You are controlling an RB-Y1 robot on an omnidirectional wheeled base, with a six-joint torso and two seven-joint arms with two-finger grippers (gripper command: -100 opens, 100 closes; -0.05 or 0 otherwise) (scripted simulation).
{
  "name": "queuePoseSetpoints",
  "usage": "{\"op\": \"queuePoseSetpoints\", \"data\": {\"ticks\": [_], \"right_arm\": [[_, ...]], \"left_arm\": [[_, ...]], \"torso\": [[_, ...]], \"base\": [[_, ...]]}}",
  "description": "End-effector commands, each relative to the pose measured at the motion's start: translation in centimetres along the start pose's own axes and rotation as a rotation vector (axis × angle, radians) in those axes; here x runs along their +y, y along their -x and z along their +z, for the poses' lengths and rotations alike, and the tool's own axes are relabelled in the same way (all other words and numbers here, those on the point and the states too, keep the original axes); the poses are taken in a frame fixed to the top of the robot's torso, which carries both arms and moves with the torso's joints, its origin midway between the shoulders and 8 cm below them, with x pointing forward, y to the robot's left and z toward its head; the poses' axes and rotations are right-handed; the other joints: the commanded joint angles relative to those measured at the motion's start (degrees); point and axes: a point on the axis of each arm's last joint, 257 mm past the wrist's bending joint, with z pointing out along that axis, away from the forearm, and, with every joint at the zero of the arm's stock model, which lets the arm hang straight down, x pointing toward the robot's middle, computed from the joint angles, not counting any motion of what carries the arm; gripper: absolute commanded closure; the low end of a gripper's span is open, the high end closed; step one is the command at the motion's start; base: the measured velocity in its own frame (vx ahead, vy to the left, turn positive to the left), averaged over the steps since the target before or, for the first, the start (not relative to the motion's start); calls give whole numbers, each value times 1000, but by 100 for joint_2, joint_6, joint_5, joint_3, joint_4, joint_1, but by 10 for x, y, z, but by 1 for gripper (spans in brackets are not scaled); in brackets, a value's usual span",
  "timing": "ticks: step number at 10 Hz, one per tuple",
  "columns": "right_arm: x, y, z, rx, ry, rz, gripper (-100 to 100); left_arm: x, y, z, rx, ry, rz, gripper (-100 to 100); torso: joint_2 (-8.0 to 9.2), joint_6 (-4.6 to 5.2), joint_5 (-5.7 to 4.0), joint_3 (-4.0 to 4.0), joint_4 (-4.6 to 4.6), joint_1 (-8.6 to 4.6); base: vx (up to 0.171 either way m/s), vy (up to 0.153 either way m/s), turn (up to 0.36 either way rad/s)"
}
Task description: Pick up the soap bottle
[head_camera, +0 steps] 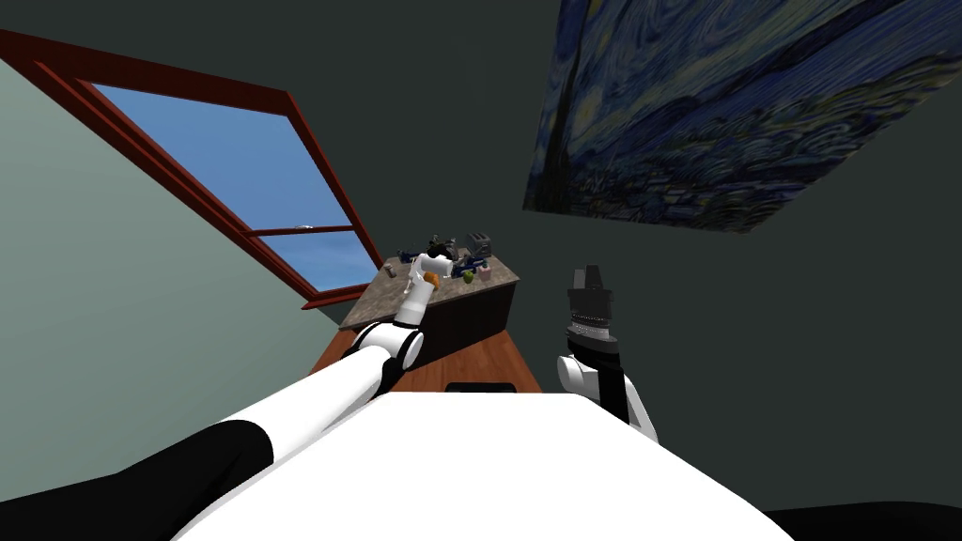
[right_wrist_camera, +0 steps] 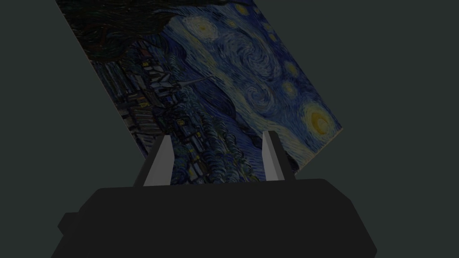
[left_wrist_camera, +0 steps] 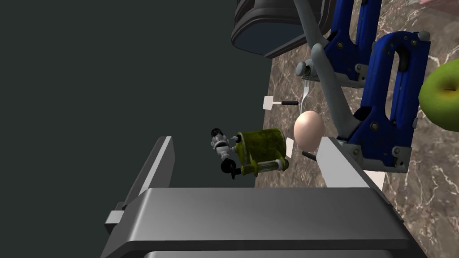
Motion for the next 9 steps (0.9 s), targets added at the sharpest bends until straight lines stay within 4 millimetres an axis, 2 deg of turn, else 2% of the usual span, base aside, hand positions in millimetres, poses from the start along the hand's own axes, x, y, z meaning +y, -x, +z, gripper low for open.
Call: {"op": "queuePoseSetpoints", "data": {"ticks": [1,9], "right_arm": [[0,0,0,0,0,0,0],[0,0,0,0,0,0,0]], "left_arm": [[2,-3,7,-15,45,3,-100],[17,-6,22,-78,215,13,-100]], "torso": [[0,0,0,0,0,0],[-3,0,1,-2,-2,4]], "base": [[9,-36,18],[15,-26,13]]}}
